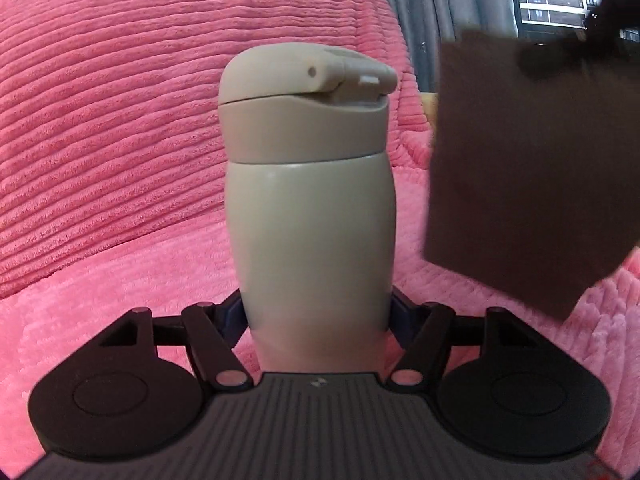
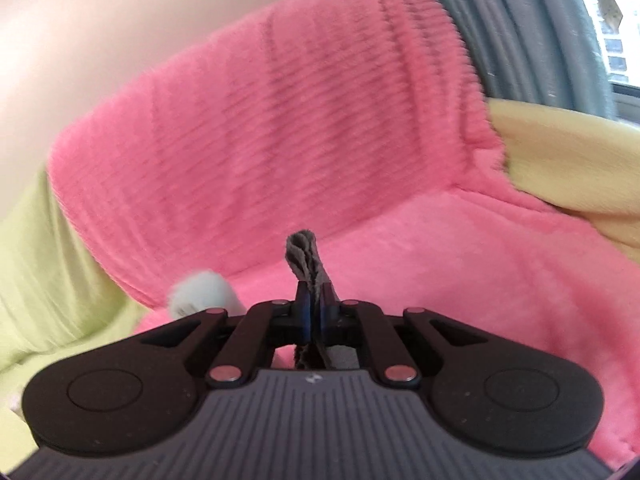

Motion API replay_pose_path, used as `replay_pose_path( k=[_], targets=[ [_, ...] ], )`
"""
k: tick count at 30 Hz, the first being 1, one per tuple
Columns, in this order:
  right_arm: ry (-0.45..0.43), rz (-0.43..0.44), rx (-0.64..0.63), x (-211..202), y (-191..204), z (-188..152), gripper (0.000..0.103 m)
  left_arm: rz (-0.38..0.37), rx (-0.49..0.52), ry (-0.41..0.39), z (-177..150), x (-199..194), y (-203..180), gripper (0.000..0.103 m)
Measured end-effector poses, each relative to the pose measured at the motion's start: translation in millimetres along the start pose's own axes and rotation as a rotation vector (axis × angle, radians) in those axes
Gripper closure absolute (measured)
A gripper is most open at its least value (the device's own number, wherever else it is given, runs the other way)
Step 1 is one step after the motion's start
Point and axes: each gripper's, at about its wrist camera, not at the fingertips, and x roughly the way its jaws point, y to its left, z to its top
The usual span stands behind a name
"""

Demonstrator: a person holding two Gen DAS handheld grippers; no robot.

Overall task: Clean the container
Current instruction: 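Grasp the white bottle body with the left gripper and lift it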

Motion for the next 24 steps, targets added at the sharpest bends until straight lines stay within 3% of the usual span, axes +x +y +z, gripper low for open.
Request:
replay_pose_path(
  k=[6,10,14,24],
  targets=[
    [-0.042,0.186,-0.129,11,54,38,0.099,-0.015,-0.003,-0.003,-6,-5,-1,0.034],
    [0.090,0.277,-0.222,42,84,37,0.099,-0.020,-0.018,-0.002,-8,-9,-2,0.034],
    [0.199,0.278,-0.272,74,88,29,0.100,-0.009,0.009,-0.001,-9,-8,-6,0.034],
    [0.242,0.383,-0.037,102,43,52,0.102,0.000,0.023,-0.015,-8,-3,-5,0.034]
  ],
)
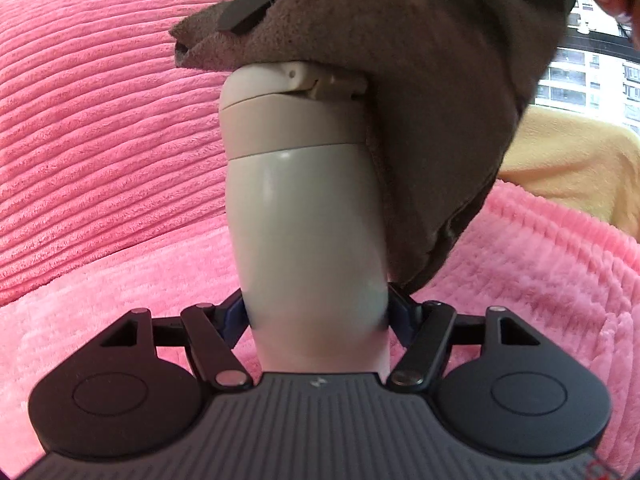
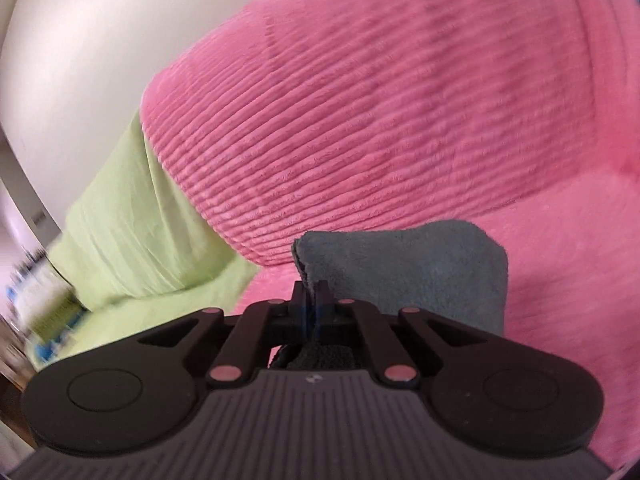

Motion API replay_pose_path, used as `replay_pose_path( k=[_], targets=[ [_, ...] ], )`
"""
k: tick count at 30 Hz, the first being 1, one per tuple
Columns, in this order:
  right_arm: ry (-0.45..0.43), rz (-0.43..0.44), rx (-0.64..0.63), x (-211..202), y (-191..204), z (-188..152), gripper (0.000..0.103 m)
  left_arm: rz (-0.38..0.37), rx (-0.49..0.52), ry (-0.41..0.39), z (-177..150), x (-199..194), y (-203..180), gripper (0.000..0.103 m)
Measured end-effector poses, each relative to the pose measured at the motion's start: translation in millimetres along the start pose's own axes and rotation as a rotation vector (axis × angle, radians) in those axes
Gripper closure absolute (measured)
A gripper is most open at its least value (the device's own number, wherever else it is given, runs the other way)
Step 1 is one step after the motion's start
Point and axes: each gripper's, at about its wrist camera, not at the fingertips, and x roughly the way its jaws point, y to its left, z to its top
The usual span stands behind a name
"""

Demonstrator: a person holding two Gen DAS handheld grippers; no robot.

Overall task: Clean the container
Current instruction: 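Grasp the white bottle body with the left gripper and lift it, then wipe the bottle lid with the cloth in the right gripper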

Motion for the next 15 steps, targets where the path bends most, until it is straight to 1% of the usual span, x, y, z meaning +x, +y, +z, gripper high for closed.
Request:
replay_pose_path(
  k=[4,7,9,13,15],
  targets=[
    [0.021,0.064,0.104,3,-16,3,0.102,-0.006,0.008,0.001,0,-2,0,0.033],
    [0.025,0.084,0.133,-4,-18,-2,0.102,-0.009,0.031,-0.004,3,-5,-3,0.033],
    [0.023,0.092,0.146,-7,-19,-7,0.102,-0.011,0.034,-0.031,4,-10,-3,0.033],
    [0.027,0.091,0.150,-9,-18,-12,0.102,-0.020,0.028,-0.113,9,-26,1,0.033],
    [0.030,0.082,0.150,-8,-15,-12,0.102,-0.032,0.024,-0.122,10,-29,2,0.034]
  ],
)
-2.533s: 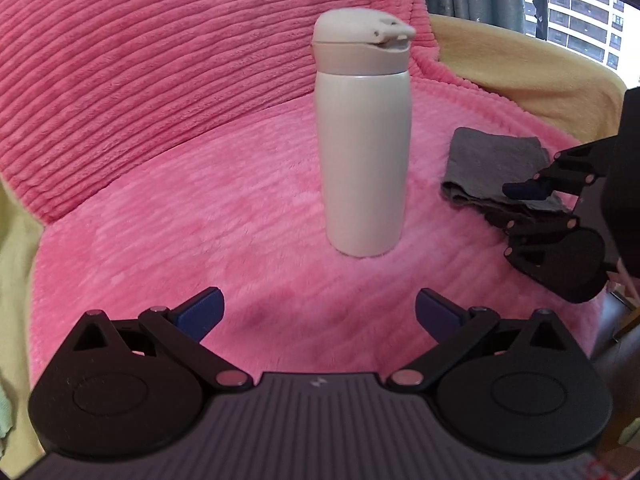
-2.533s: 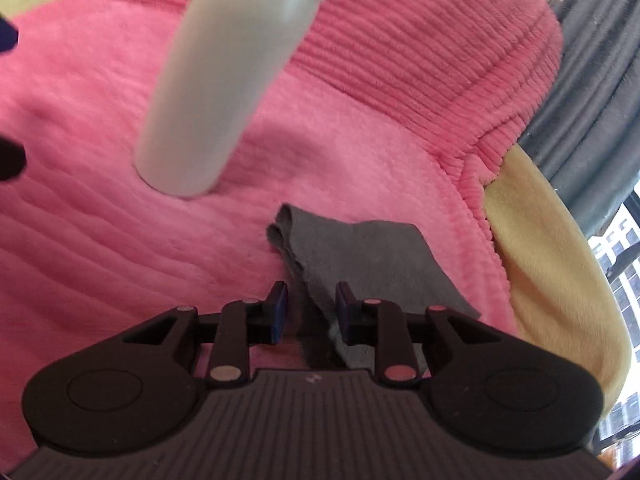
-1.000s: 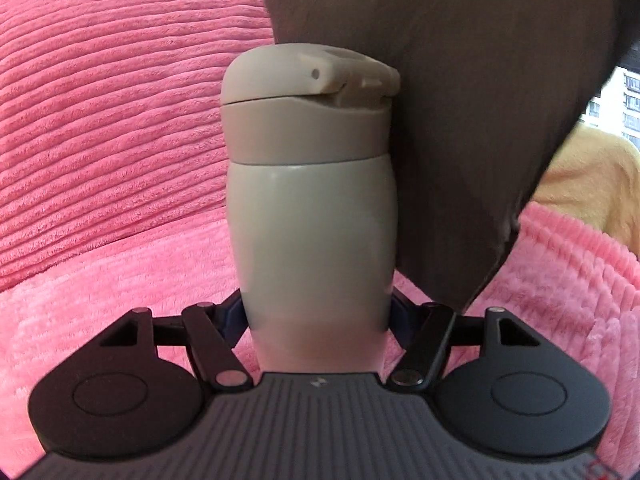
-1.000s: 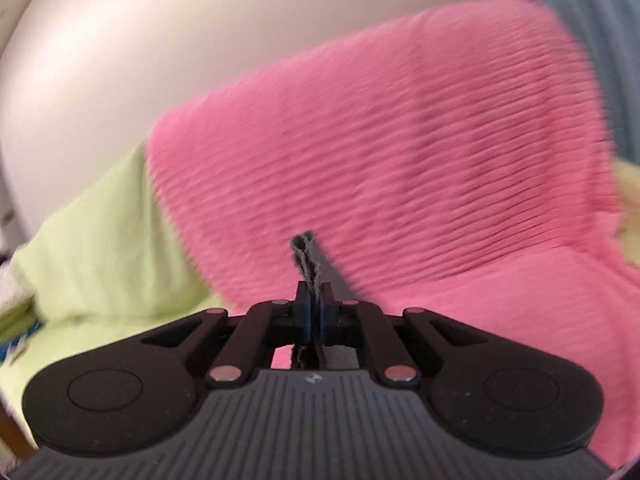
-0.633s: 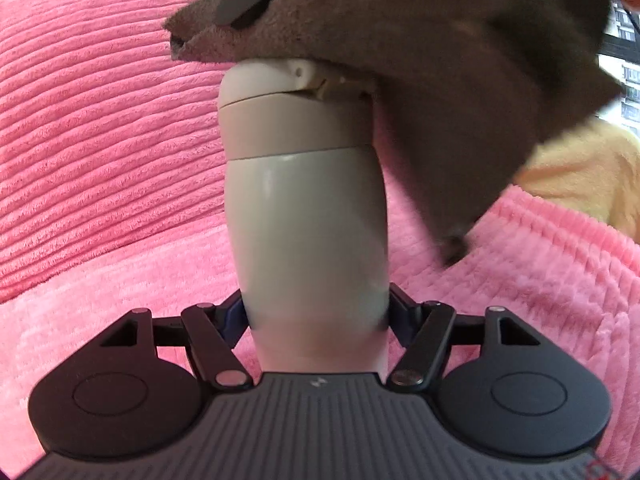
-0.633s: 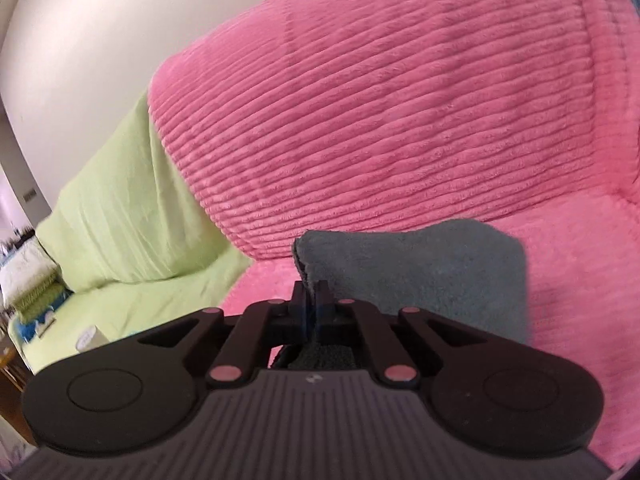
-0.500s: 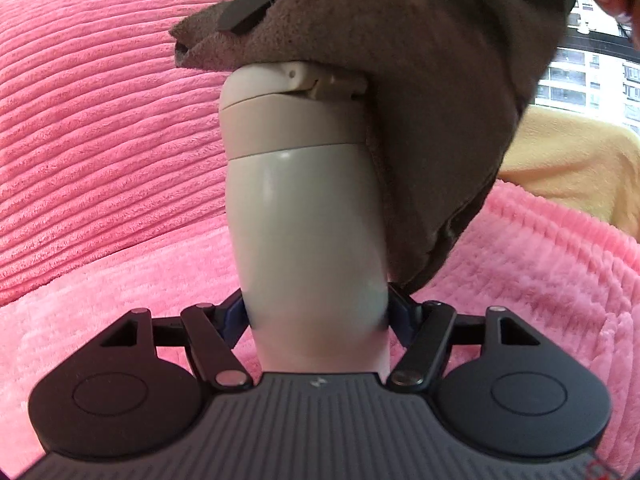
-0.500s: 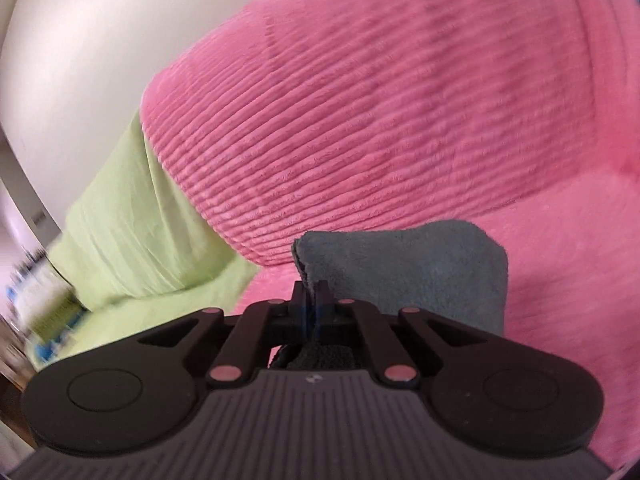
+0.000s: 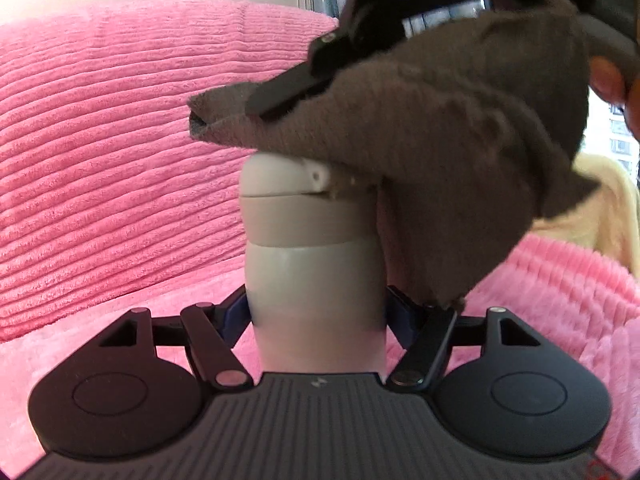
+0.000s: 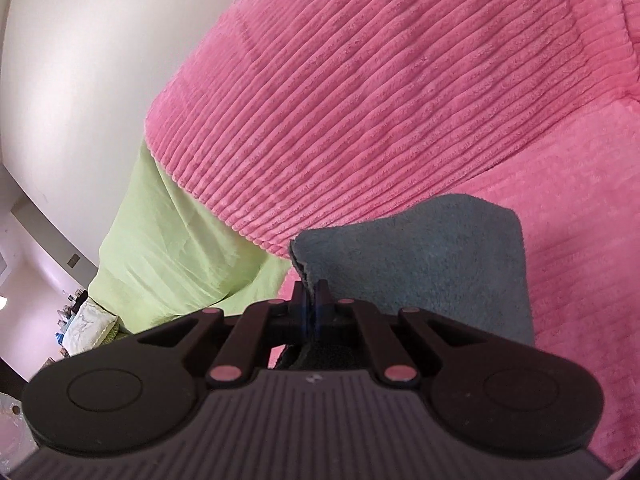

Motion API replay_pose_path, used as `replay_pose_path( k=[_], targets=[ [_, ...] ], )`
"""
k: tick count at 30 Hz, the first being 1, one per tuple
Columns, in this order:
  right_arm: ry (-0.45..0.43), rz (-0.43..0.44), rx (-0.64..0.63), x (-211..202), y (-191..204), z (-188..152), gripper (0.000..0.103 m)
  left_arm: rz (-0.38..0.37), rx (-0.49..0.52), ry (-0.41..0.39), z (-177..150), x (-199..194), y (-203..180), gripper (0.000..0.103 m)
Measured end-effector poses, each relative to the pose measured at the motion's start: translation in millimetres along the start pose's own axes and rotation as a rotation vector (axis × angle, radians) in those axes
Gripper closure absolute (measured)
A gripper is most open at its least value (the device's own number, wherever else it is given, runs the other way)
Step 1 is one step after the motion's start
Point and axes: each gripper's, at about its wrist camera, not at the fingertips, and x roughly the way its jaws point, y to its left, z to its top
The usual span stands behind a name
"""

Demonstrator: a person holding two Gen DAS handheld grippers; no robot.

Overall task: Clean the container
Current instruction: 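Wipe the bottle lid with the cloth in the right gripper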

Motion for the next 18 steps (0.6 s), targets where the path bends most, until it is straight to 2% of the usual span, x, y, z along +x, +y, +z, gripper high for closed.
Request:
replay_pose_path(
  k=[4,7,8,10,12,13,18],
  targets=[
    [0.020,-0.015,-0.012,0,6,2,0.102,-0.005,0.020,-0.002,2,-4,-1,0.033],
    [0.031,-0.018,-0.005,3,6,3,0.102,0.005,0.050,-0.044,5,-12,-3,0.032],
    [0.033,-0.014,0.002,4,5,3,0.102,0.011,0.063,-0.067,7,-16,-4,0.024],
    [0.038,-0.006,0.012,5,5,3,0.102,0.000,0.062,-0.104,11,-26,-3,0.016],
    [0.040,-0.011,0.016,5,5,5,0.102,-0.009,0.049,-0.124,14,-32,0,0.021],
    [0.041,-0.015,0.018,6,6,5,0.102,-0.017,0.043,-0.131,15,-34,3,0.036],
    [0.054,-0.034,0.019,7,8,8,0.102,-0.024,0.051,-0.131,14,-38,0,0.037]
  ],
)
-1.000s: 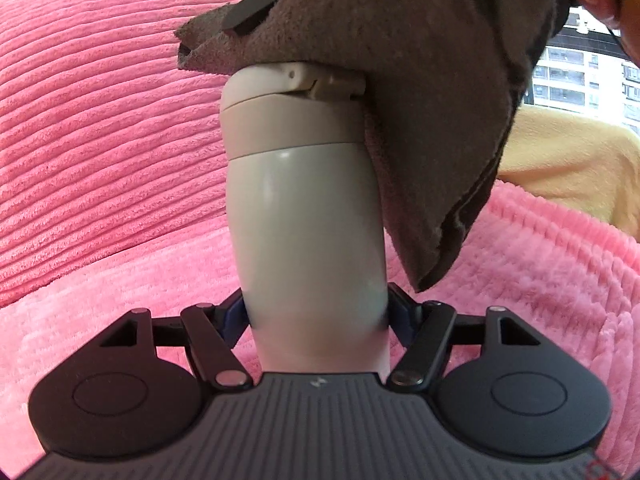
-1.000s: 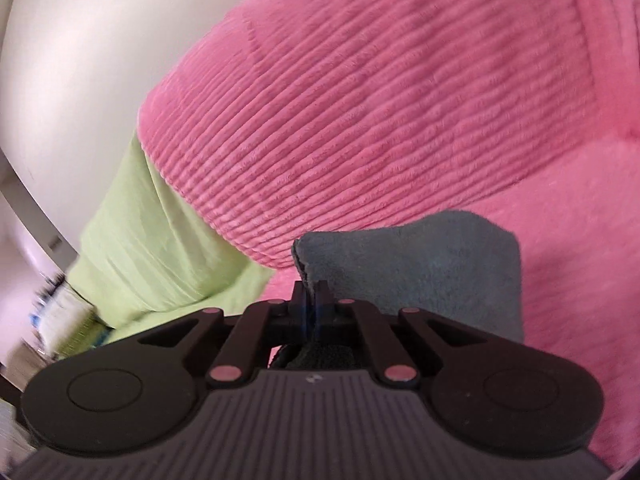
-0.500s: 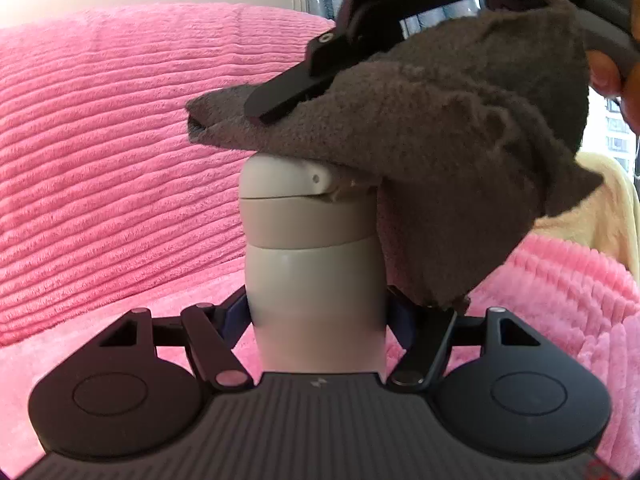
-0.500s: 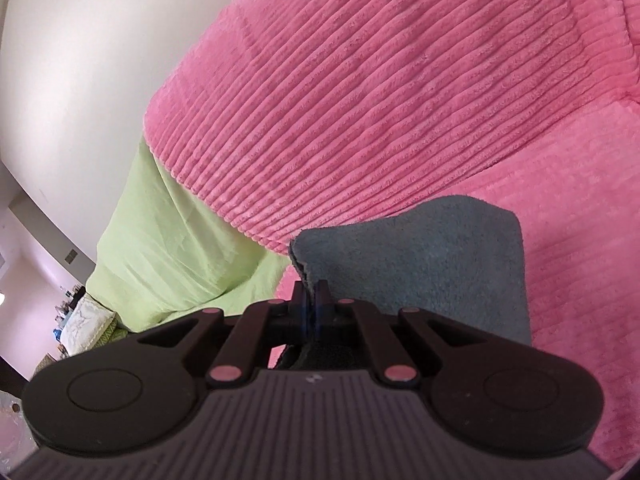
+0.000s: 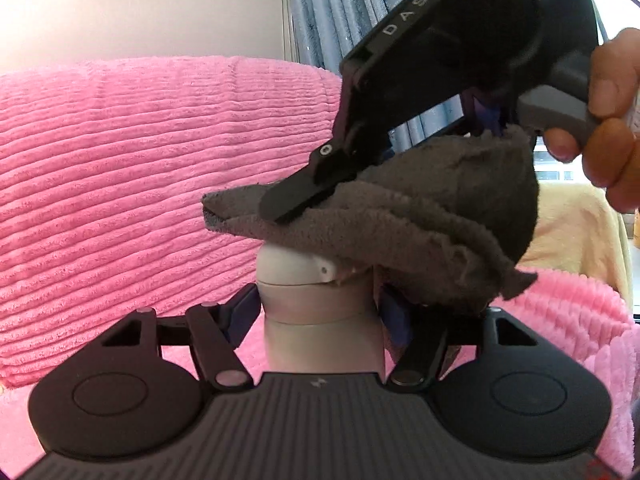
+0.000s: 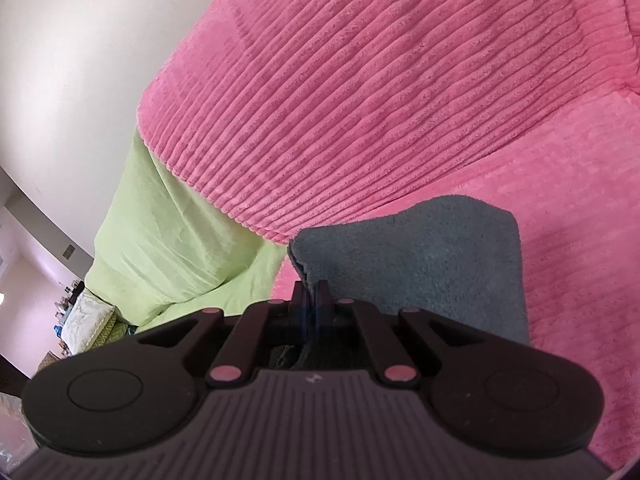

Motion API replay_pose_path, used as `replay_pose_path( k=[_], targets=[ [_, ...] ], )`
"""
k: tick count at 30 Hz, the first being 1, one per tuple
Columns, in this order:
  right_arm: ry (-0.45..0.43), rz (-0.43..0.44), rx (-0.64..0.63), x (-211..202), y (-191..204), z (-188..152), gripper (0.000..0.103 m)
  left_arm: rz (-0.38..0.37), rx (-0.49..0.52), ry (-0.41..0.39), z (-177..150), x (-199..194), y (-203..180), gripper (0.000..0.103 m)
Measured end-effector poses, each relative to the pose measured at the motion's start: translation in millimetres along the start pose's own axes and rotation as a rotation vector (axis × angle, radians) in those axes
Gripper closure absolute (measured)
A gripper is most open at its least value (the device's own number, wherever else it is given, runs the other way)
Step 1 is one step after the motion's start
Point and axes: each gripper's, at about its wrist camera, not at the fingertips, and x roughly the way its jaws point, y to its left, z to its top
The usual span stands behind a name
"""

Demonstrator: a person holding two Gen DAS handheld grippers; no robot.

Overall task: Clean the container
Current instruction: 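Wipe the bottle lid with the cloth in the right gripper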

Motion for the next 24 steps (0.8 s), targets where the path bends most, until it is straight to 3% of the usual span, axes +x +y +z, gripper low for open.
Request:
replay_pose_path(
  k=[4,8,14,24],
  targets=[
    [-0.009,0.013,-0.032,-5,7,1,0.099,-0.002,-0.005,-0.008,-1,-6,1,0.037],
    [0.039,0.022,-0.092,-2,9,0,0.099,-0.001,0.007,-0.013,-3,-9,-2,0.037],
    [0.072,0.074,-0.053,16,-3,10,0.102,0.005,-0.012,-0.007,-4,-10,2,0.037],
    [0.059,0.068,0.046,37,-12,26,0.103,-0.001,-0.010,-0.011,-5,-13,-2,0.038]
  ],
)
